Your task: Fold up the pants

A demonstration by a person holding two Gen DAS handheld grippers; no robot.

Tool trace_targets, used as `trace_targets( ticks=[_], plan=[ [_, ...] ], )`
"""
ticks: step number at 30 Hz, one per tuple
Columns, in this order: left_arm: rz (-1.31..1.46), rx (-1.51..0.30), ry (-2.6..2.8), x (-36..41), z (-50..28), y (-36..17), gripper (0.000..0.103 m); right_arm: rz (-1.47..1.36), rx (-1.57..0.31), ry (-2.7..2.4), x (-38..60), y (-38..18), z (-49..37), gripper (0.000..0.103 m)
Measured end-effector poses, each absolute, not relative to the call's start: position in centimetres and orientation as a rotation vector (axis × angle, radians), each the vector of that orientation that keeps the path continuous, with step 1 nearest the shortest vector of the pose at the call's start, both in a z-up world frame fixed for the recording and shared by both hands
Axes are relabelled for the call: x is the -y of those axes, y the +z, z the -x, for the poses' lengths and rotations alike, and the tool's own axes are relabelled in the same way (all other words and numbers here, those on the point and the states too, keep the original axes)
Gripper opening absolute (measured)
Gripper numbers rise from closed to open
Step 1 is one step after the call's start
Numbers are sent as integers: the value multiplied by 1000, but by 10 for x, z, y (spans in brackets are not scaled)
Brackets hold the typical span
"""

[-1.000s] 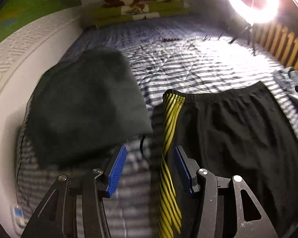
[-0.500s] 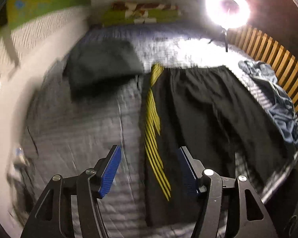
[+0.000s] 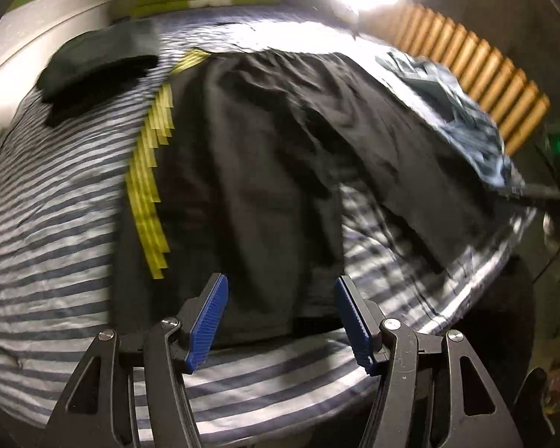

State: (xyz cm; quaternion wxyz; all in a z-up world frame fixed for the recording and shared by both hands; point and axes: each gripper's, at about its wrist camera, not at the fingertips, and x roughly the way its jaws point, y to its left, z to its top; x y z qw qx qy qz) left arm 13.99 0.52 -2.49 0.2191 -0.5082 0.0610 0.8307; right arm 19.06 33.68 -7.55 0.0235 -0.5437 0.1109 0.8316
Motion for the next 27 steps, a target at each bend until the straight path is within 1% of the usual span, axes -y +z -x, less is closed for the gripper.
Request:
trace_targets(
  ticks=[2,5,7,8,9,10,12,13,14,16,18,19,21,23,25,26,27],
  plan=[
    [1412,-195,2274,-19,-140,-32,61,1693,-363,2571,-335,-79,-190,31],
    [1440,-227,2254,-32,-141,-45,52,1739,-342,2567,-327,-88,-188,31],
    [1456,-256,2247,-39,-141,-52,33,1766,-316,2556,-322,-93,-185,28],
    [1456,-269,2246,-44,-140,-56,30,1770,-311,2556,-321,-94,-184,18],
    [1450,-287,2247,-47,-141,-58,24,1778,-310,2552,-322,-95,-182,3],
    [1445,-313,2252,-50,-139,-60,15,1784,-318,2546,-323,-96,-182,2],
    [1459,-320,2247,-53,-136,-65,6,1774,-342,2556,-328,-92,-182,2],
    [1475,-307,2241,-54,-133,-68,3,1764,-343,2561,-330,-90,-184,2],
    [1488,-286,2237,-55,-131,-70,3,1748,-351,2568,-334,-86,-185,2],
    [1474,-272,2217,-61,-135,-69,3,1680,-434,2590,-350,-73,-192,2],
    [1449,-342,2175,-76,-144,-71,3,1608,-509,2594,-363,-64,-196,2],
    [1429,-399,2148,-85,-151,-72,6,1579,-534,2582,-372,-62,-198,2],
    [1425,-439,2121,-93,-155,-73,7,1590,-544,2560,-381,-66,-200,2],
    [1419,-393,2129,-91,-154,-67,7,1630,-612,2568,-383,-73,-201,4],
    [1413,-336,2161,-82,-150,-55,14,1657,-650,2570,-383,-75,-201,8],
    [1398,-330,2172,-79,-151,-48,17,1667,-662,2583,-382,-76,-201,9],
    [1370,-351,2190,-75,-152,-42,20,1666,-670,2593,-383,-75,-201,13]
  ],
)
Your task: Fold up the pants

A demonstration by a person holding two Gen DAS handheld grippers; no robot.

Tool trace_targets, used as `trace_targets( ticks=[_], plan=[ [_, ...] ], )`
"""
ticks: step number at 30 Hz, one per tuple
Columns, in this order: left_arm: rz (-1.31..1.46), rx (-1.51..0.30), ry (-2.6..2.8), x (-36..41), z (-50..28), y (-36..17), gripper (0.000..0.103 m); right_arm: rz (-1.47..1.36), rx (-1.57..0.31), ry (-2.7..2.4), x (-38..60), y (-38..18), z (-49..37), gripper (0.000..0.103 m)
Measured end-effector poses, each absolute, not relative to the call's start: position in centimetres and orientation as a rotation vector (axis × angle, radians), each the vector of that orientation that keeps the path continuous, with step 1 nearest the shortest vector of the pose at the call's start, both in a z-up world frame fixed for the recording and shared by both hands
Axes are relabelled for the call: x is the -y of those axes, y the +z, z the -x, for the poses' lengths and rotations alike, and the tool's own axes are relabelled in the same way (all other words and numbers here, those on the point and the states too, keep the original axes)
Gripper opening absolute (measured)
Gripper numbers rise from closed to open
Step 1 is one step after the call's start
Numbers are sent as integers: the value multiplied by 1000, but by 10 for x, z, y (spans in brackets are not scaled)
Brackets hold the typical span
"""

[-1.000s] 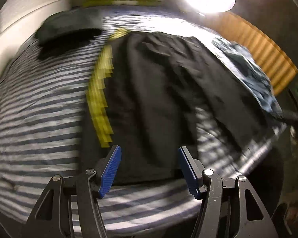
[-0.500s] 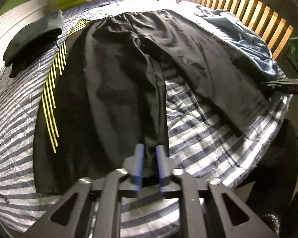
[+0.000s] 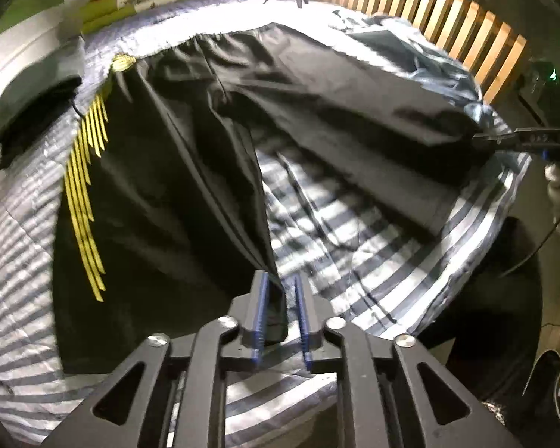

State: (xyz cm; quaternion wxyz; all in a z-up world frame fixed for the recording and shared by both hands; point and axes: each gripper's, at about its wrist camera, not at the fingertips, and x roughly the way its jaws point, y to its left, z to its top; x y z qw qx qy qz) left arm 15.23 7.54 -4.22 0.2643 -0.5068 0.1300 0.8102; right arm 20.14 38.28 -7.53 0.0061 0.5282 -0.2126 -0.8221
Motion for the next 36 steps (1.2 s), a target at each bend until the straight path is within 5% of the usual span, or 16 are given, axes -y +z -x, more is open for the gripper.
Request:
trace_targets(
  ticks=[7,14,18,21,28,29,31,36],
  plan=[
    [1389,-329,2558,20,-125,-19,48,-1618,662,-2672,-388,-64,-211,16],
    [1650,-19,2532,99,-101,-56,56,-1610,463,-2737,-371,-49,-208,25],
    [1656,-108,2582,97,-92,-67,59,-1659,441,-2754,-372,-55,-205,25],
    [1683,-75,2534,95,-86,-80,7,-1690,462,-2745,-378,-63,-204,25],
    [1650,-187,2671,104,-95,-69,2,-1730,468,-2707,-374,-74,-202,25],
    [1651,-213,2661,103,-96,-70,5,-1736,467,-2702,-374,-74,-201,25],
    [1655,-223,2697,106,-96,-68,35,-1753,448,-2687,-374,-76,-200,26],
    [1505,-96,2650,86,-104,-40,39,-1713,531,-2657,-383,-73,-205,26]
  ],
)
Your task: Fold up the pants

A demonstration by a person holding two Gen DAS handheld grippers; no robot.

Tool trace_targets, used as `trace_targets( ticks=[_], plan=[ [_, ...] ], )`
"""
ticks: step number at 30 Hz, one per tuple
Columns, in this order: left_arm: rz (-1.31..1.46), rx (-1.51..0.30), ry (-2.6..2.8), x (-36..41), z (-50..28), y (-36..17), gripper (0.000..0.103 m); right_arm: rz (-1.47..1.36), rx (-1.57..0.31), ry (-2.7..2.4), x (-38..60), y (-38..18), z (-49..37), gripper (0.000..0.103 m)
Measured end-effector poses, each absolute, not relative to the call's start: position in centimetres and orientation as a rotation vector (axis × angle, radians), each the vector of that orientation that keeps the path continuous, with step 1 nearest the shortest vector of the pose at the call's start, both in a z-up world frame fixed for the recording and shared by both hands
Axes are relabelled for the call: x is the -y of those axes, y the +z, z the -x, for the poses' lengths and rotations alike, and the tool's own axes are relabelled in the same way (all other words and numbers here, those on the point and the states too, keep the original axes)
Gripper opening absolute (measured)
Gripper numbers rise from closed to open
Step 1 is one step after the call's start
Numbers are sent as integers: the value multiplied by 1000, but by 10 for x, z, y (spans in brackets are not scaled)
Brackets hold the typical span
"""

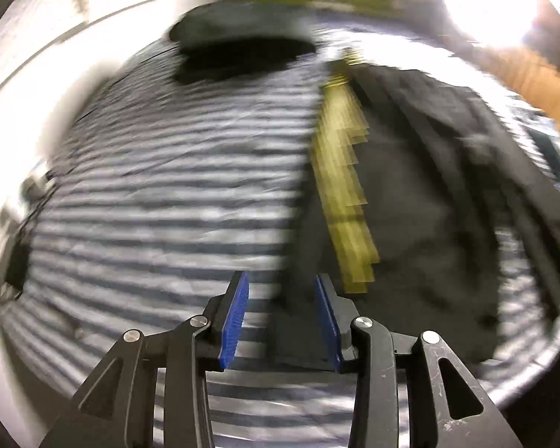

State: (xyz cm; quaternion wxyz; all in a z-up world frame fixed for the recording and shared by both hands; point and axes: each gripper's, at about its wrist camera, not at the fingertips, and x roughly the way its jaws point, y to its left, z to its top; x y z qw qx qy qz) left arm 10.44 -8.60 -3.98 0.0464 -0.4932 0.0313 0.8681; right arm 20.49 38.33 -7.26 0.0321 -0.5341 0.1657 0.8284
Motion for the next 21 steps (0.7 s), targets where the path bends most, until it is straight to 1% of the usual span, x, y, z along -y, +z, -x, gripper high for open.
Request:
trace_targets(
  ticks=[2,4,6,8,9,10,11,13,17,18,19,20,21],
  plan=[
    [1436,-144,2599,59,-110,-30,39,1648,-536,2560,-386,-72,-206,24],
    [1369,-152,2515,24,-117,-21,39,1657,-563,2565,-387,-72,-206,11],
    [1316,-170,2408,-13,-125,-17,40,1677,-643,2572,-388,-73,-206,7],
    [1261,-260,2272,-64,-137,-18,52,1689,-724,2587,-388,-72,-207,5],
    [1251,-330,2193,-94,-142,-24,62,1688,-741,2595,-387,-71,-207,5],
    [1259,-354,2146,-116,-148,-28,63,1686,-752,2603,-386,-68,-207,5],
    [1282,-346,2088,-133,-150,-35,63,1683,-745,2609,-384,-66,-206,5],
    [1368,-271,1985,-166,-146,-50,63,1674,-702,2614,-380,-62,-205,5],
    [1486,-177,1956,-198,-128,-77,63,1675,-662,2614,-380,-62,-204,5],
    [1475,-181,1984,-202,-126,-79,56,1674,-652,2613,-381,-62,-204,5],
    [1457,-239,2013,-208,-127,-77,21,1669,-645,2612,-382,-63,-204,5],
    [1467,-291,2029,-211,-126,-77,11,1661,-653,2613,-385,-63,-205,5],
    [1473,-292,2027,-210,-124,-74,5,1657,-677,2617,-387,-63,-206,4]
  ],
)
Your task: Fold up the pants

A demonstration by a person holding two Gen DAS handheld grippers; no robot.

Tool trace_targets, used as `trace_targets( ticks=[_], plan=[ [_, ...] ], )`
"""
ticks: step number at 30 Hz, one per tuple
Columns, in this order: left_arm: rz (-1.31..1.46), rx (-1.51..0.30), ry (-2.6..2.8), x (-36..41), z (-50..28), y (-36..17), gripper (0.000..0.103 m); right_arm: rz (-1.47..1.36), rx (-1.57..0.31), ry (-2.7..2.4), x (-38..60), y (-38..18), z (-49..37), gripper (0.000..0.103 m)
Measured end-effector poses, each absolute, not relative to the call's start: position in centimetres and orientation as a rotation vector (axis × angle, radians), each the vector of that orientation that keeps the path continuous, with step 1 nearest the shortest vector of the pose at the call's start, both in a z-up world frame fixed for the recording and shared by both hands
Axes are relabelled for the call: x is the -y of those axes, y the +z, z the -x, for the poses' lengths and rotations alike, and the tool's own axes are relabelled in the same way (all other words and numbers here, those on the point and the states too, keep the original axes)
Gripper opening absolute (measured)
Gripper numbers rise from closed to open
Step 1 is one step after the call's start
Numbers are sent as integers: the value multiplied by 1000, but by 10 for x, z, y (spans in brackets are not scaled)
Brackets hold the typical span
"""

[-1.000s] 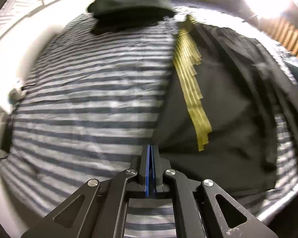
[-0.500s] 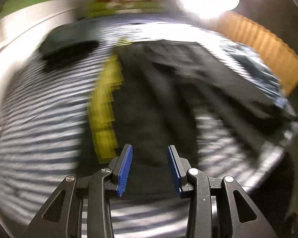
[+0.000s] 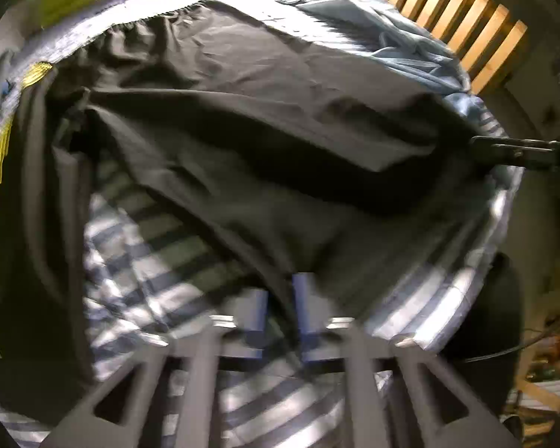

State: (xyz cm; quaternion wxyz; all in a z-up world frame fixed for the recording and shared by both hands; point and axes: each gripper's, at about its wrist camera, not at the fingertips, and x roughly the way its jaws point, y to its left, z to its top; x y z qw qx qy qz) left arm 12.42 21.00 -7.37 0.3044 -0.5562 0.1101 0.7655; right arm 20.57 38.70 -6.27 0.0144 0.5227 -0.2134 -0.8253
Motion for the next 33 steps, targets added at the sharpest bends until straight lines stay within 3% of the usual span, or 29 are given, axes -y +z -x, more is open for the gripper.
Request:
trace_targets(
  ticks=[5,7,8,9,10,14,17,25,30,33],
  plan=[
    [1425,-266,2048,-178,-130,-42,3,-1521,789,-2509,-393,-53,-217,3],
    [1446,-306,2015,-170,-133,-43,10,-1540,763,-2502,-388,-57,-217,3],
    [1453,-355,2010,-170,-135,-44,18,-1573,735,-2499,-384,-63,-215,3],
    [1434,-424,2050,-170,-137,-43,39,-1603,725,-2487,-382,-70,-212,3],
    [1402,-455,2091,-172,-141,-43,51,-1626,758,-2462,-382,-77,-209,3],
    [1203,-421,2101,-187,-164,-12,55,-1606,913,-2392,-390,-85,-203,3],
    [1084,-470,2027,-223,-186,-4,65,-1588,954,-2407,-399,-76,-203,7],
    [1067,-504,1920,-331,-206,-21,70,-1515,960,-2543,-441,-48,-219,9],
    [1104,-557,1952,-357,-197,-37,73,-1480,920,-2614,-456,-38,-205,9],
    [1176,-466,1970,-355,-177,-41,73,-1473,901,-2649,-462,-38,-193,9]
  ],
)
